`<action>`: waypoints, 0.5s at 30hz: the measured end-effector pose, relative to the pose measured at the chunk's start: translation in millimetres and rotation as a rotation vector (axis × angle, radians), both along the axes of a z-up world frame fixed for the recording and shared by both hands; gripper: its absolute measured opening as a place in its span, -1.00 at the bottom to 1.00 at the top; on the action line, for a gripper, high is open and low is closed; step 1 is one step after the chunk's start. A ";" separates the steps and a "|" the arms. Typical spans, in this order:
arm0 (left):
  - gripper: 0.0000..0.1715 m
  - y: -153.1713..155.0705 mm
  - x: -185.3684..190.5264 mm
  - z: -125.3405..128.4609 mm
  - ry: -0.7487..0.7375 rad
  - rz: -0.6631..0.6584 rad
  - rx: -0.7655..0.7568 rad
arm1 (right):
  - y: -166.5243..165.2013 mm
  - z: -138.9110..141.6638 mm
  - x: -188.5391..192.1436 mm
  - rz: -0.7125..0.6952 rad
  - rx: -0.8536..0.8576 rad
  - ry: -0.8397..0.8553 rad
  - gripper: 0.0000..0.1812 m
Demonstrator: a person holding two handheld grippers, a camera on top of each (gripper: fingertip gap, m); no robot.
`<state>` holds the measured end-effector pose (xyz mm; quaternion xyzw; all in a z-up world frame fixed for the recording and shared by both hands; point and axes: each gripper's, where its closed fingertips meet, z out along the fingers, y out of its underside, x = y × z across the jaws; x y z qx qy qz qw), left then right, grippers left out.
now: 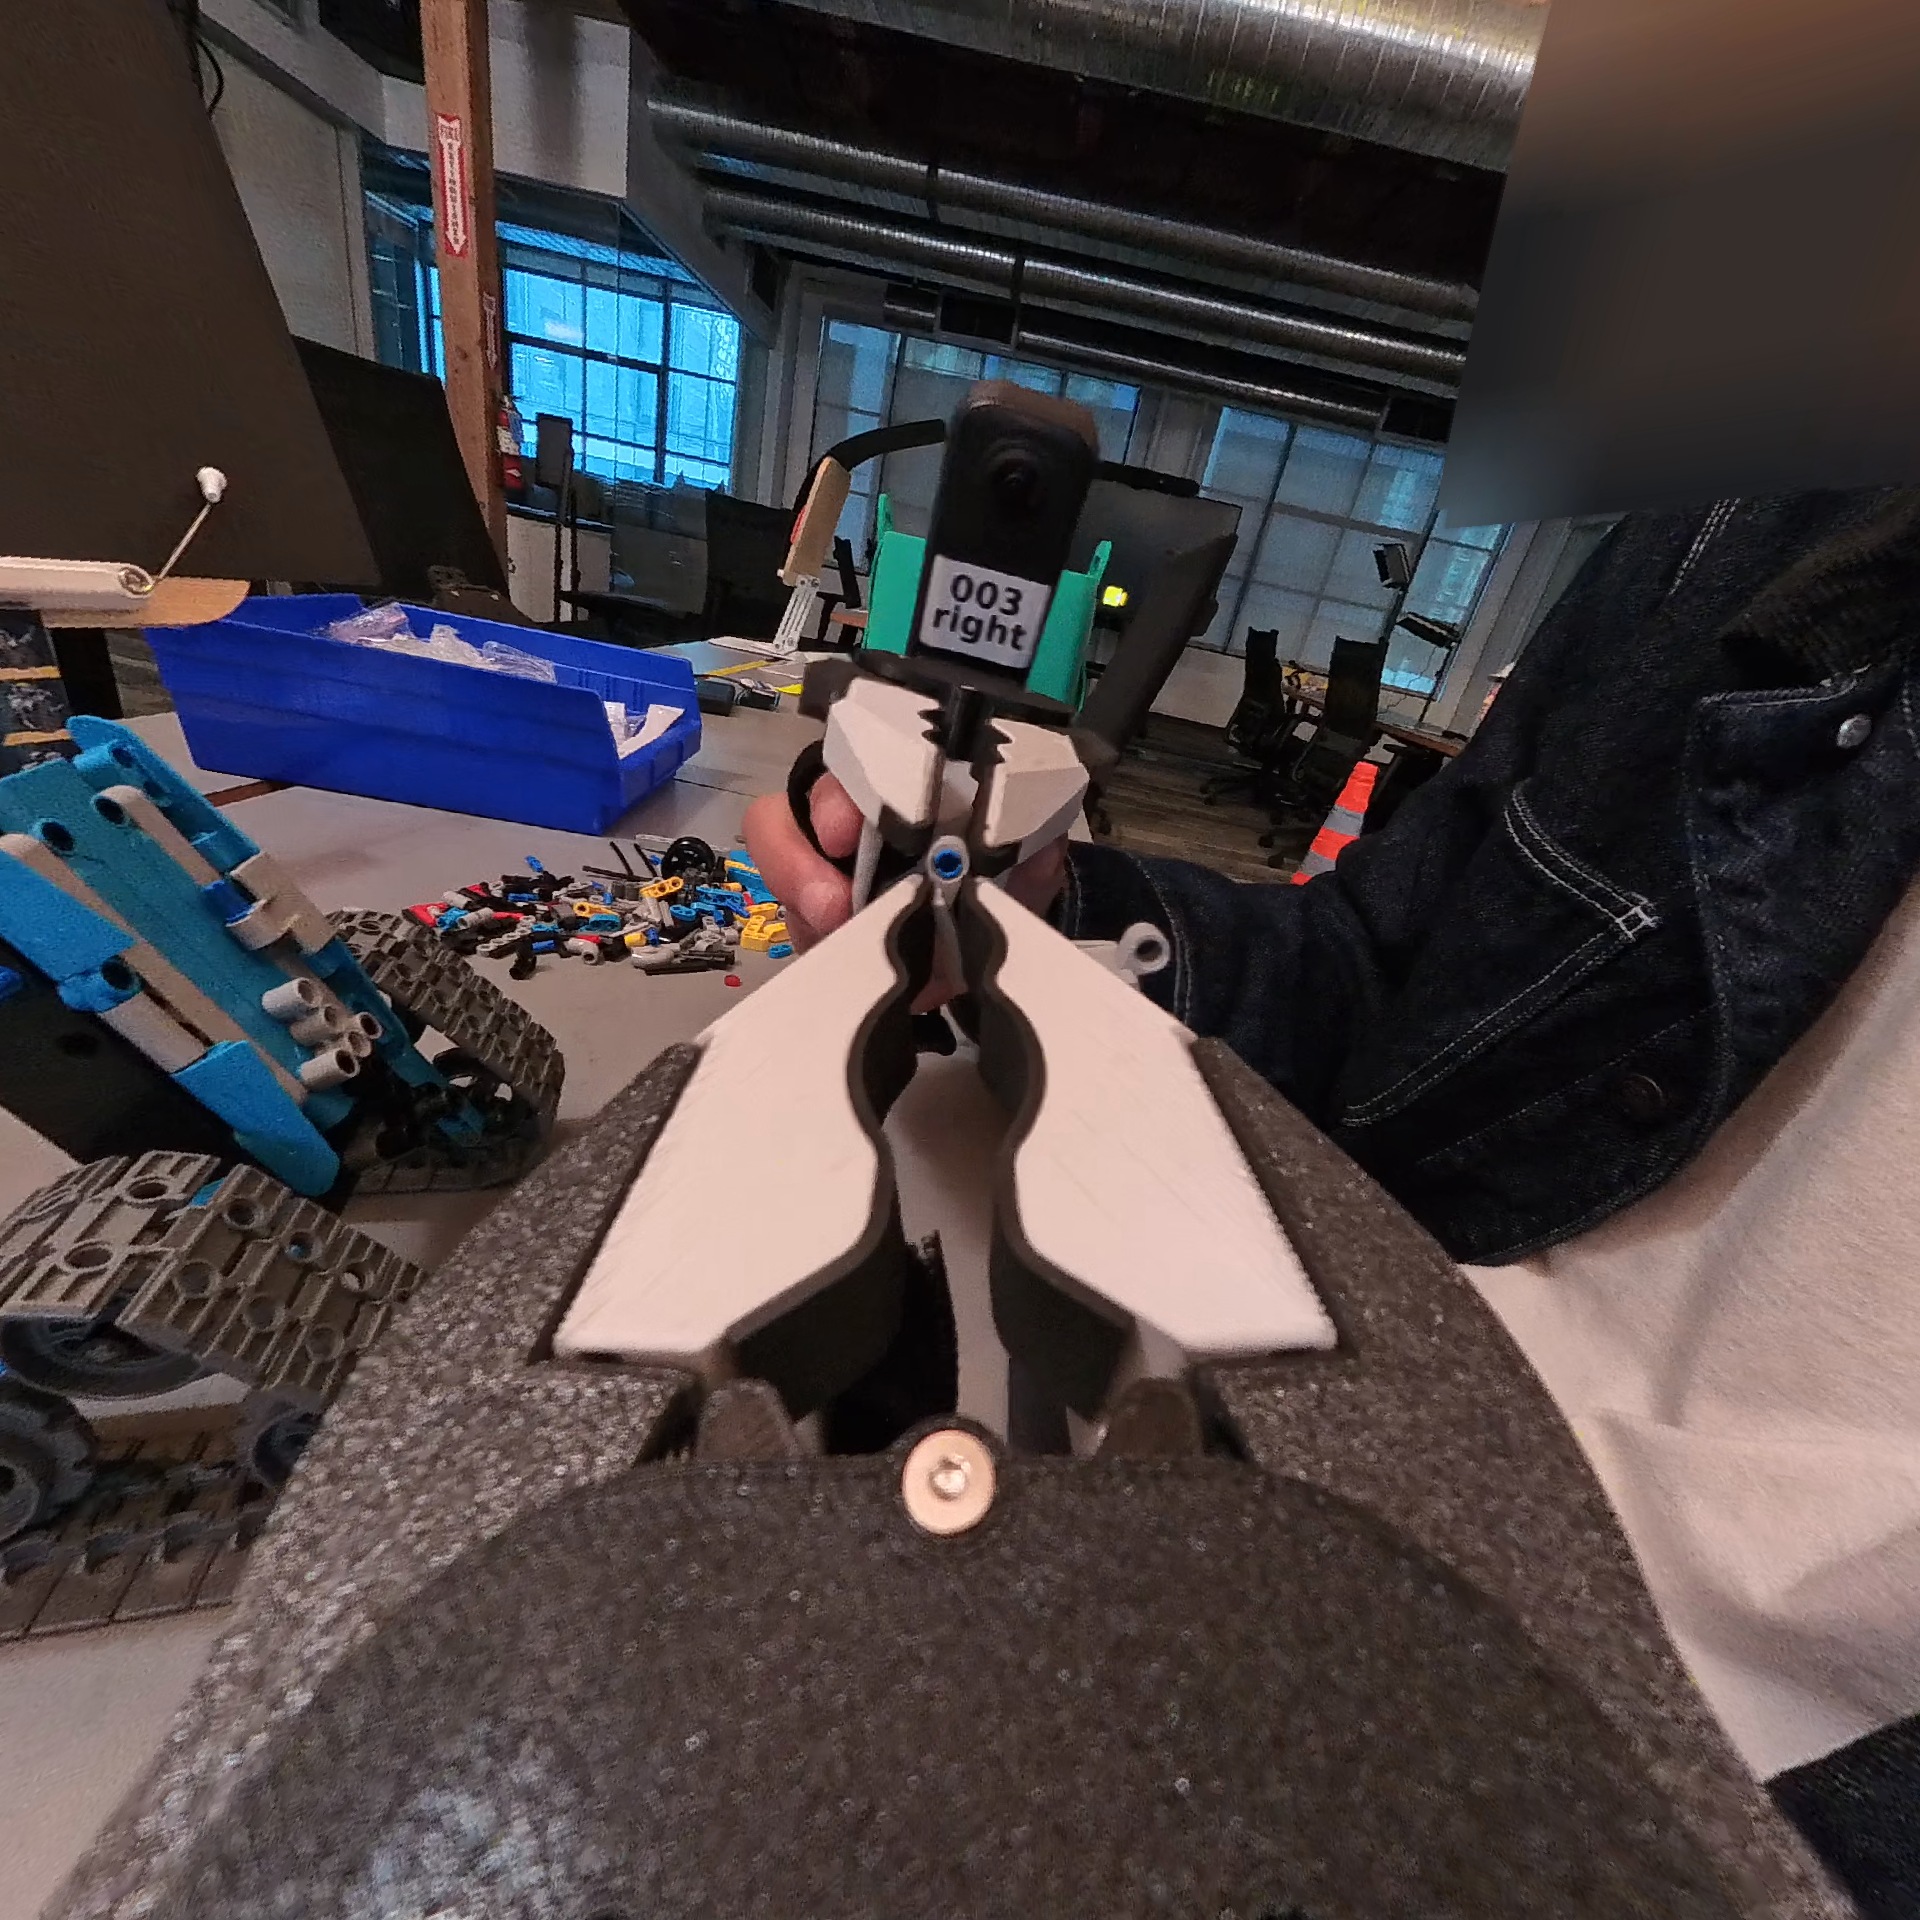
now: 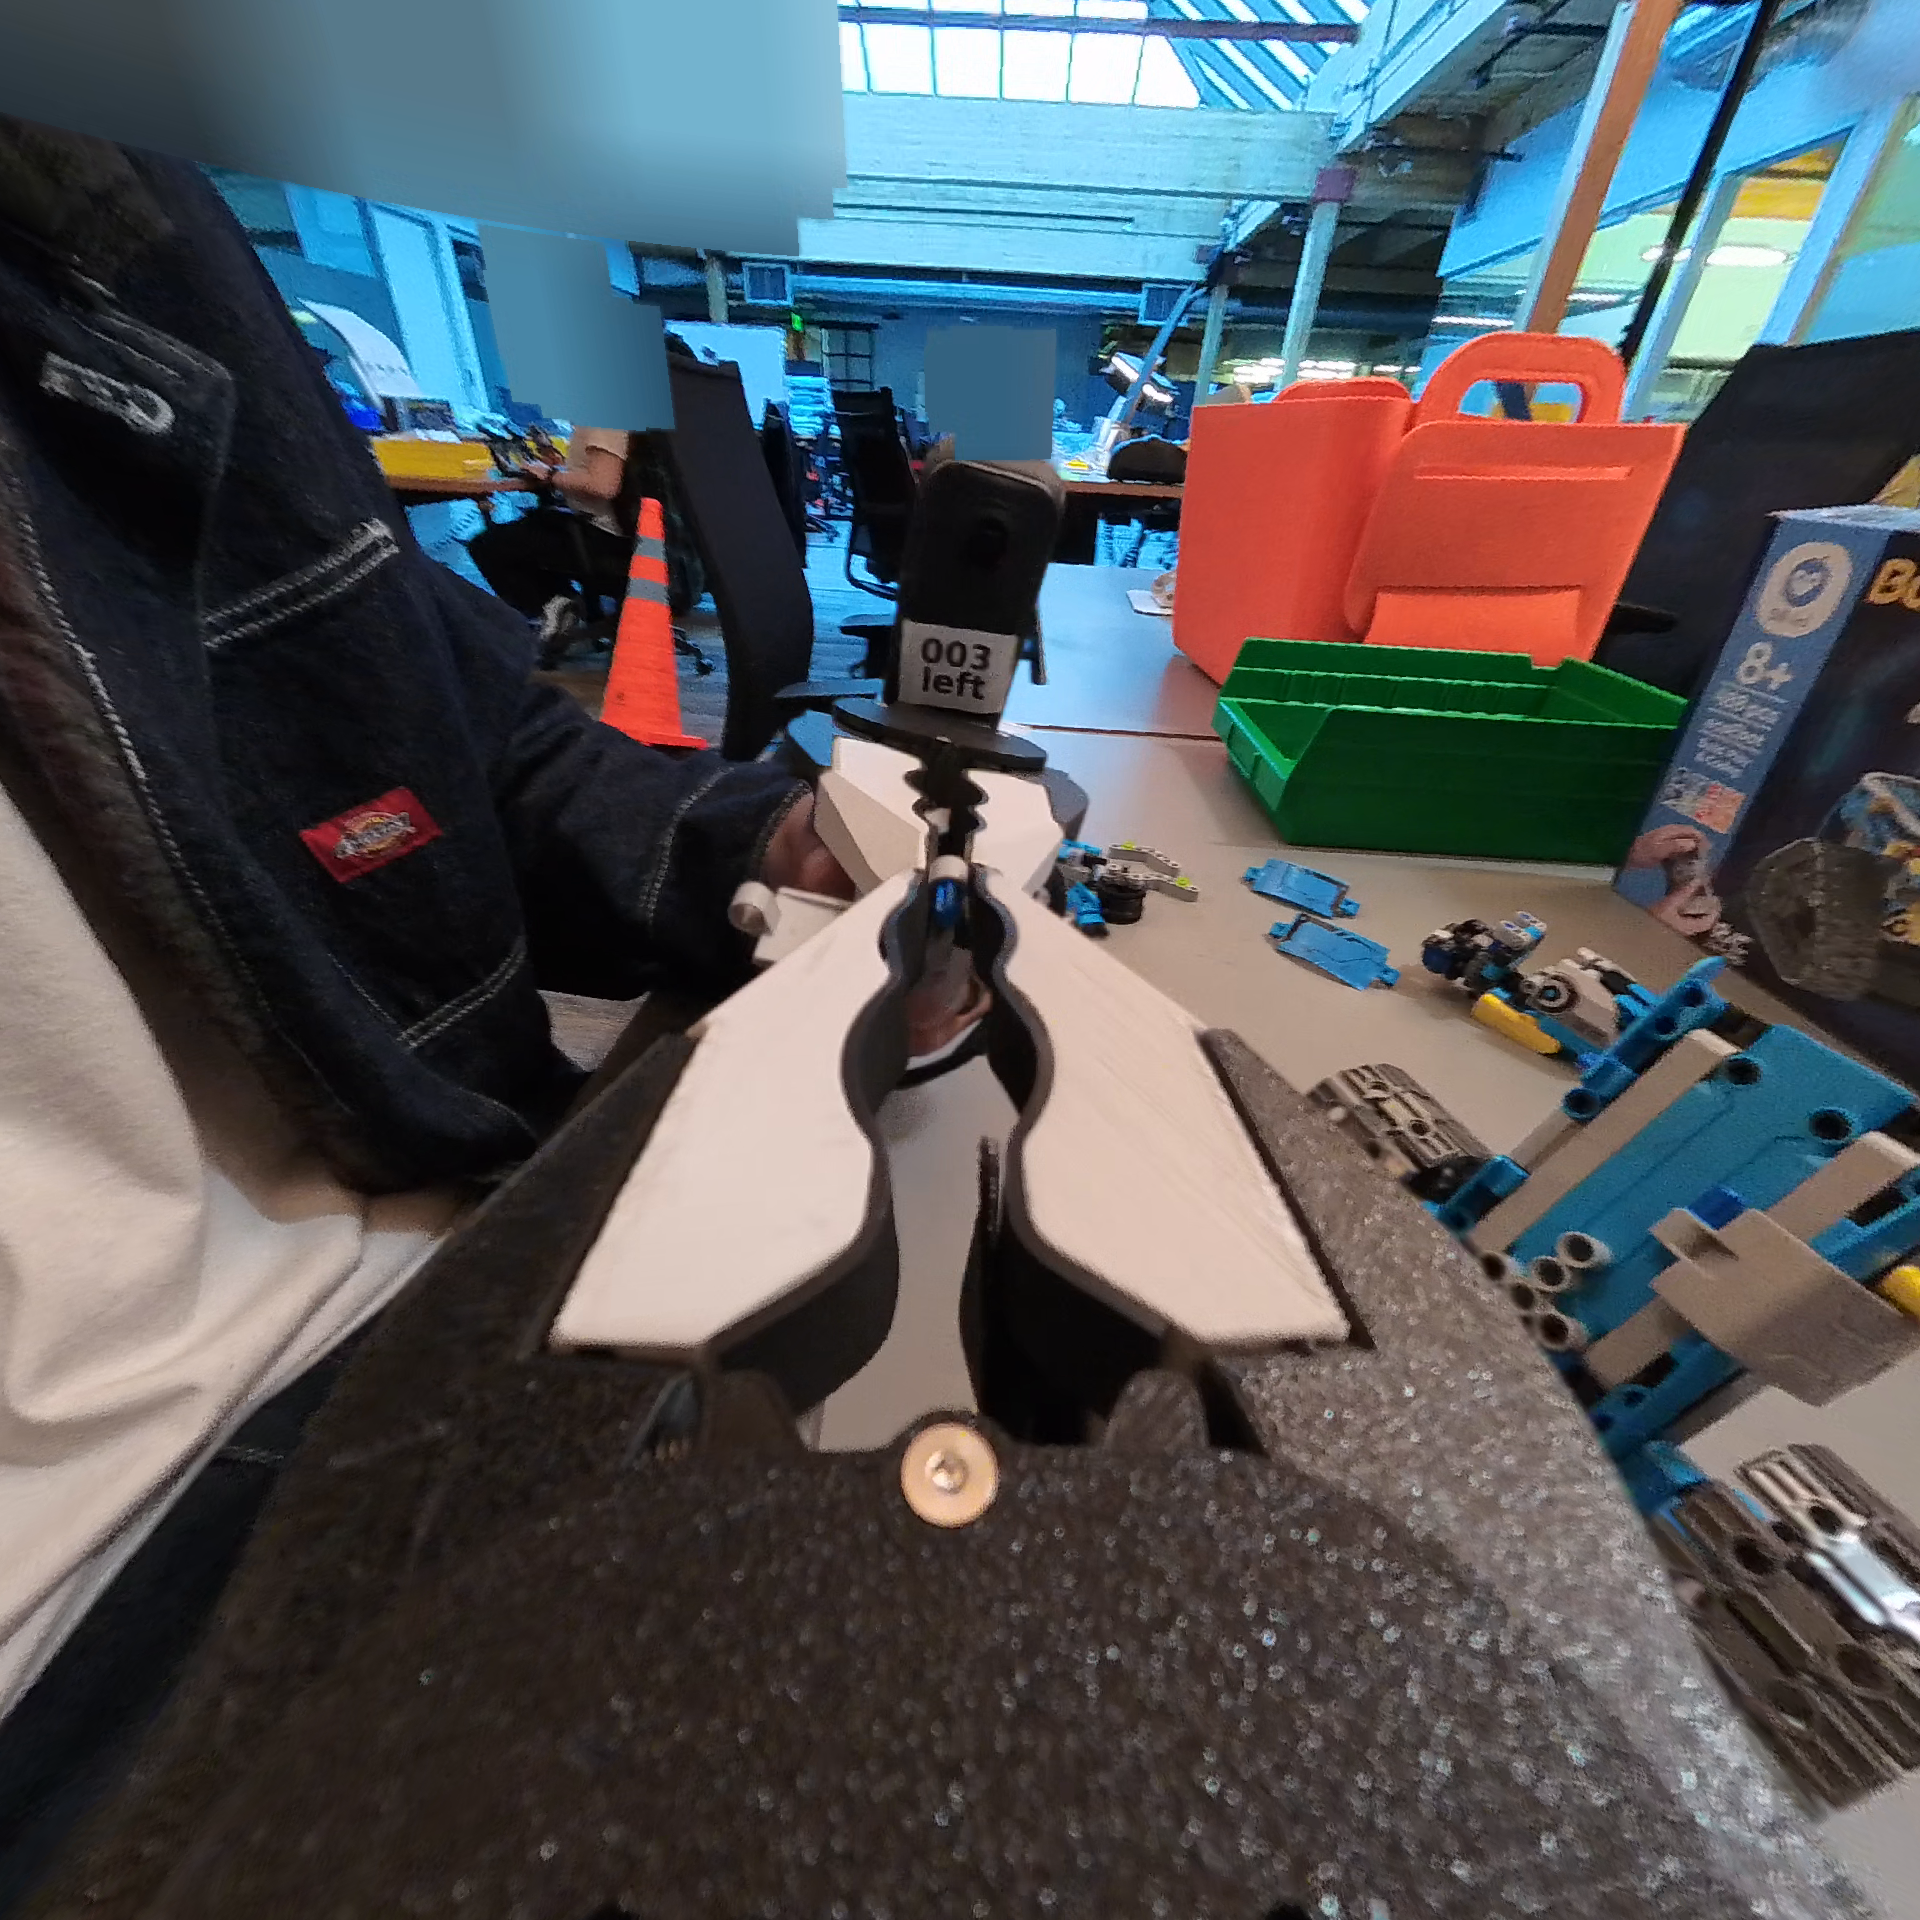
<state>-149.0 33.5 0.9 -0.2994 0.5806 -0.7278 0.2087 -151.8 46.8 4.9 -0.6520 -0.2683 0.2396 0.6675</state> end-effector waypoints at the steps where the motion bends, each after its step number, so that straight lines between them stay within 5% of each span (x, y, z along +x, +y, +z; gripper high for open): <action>1: -0.97 -1.0 -0.8 0.7 -0.006 -0.004 0.001 | -1.1 0.5 -0.9 0.020 -0.014 0.026 -0.94; 15: -0.97 -1.8 -2.6 2.4 -0.030 -0.005 -0.001 | -3.7 1.7 -3.1 0.059 -0.022 0.083 -0.97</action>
